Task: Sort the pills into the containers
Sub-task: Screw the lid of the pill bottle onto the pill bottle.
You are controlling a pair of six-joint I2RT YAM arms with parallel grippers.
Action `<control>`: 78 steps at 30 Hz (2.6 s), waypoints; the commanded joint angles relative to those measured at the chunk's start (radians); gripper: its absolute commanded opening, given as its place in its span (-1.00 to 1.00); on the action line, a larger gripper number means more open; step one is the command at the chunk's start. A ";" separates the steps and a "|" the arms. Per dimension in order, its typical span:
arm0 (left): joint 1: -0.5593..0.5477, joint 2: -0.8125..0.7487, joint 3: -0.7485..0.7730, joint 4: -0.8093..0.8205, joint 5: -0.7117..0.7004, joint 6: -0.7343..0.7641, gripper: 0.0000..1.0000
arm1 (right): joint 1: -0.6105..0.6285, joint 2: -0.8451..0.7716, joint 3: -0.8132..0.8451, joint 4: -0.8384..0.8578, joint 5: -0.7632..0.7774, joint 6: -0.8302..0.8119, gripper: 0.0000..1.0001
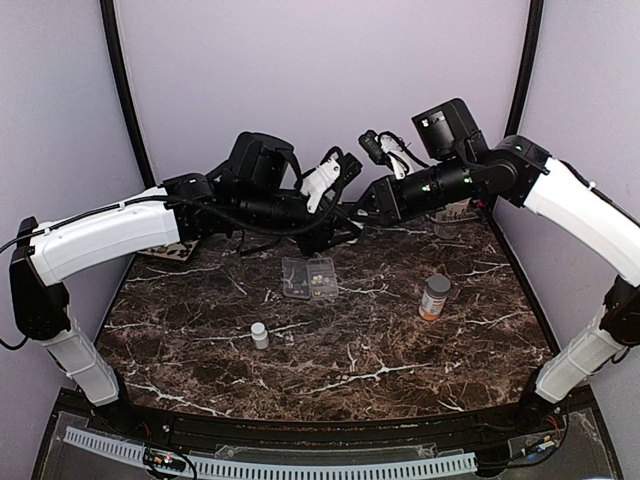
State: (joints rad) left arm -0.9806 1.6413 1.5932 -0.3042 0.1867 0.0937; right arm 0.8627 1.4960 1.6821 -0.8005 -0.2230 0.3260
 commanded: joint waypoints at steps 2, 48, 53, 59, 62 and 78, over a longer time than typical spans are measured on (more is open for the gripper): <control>0.000 -0.047 0.042 0.246 0.081 0.013 -1.00 | 0.050 0.022 -0.021 -0.081 -0.091 -0.028 -0.69; 0.140 -0.009 0.099 0.213 0.652 -0.078 -1.00 | 0.032 -0.095 -0.067 -0.060 -0.242 -0.196 0.01; 0.132 -0.008 0.097 0.195 0.636 -0.063 -1.00 | 0.027 -0.118 -0.084 -0.041 -0.224 -0.182 0.01; 0.128 -0.004 0.097 0.178 0.629 -0.050 -1.00 | 0.017 -0.151 -0.090 -0.014 -0.196 -0.165 0.03; 0.124 -0.004 0.096 0.170 0.620 -0.042 -1.00 | 0.012 -0.163 -0.093 -0.002 -0.177 -0.159 0.04; 0.069 -0.010 0.047 0.180 0.183 -0.023 -1.00 | 0.004 -0.250 -0.136 0.123 0.060 -0.040 0.04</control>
State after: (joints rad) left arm -0.8864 1.6676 1.6501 -0.1291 0.5266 0.0586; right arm 0.8703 1.2766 1.5650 -0.7795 -0.2661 0.2249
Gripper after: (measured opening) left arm 0.265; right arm 0.523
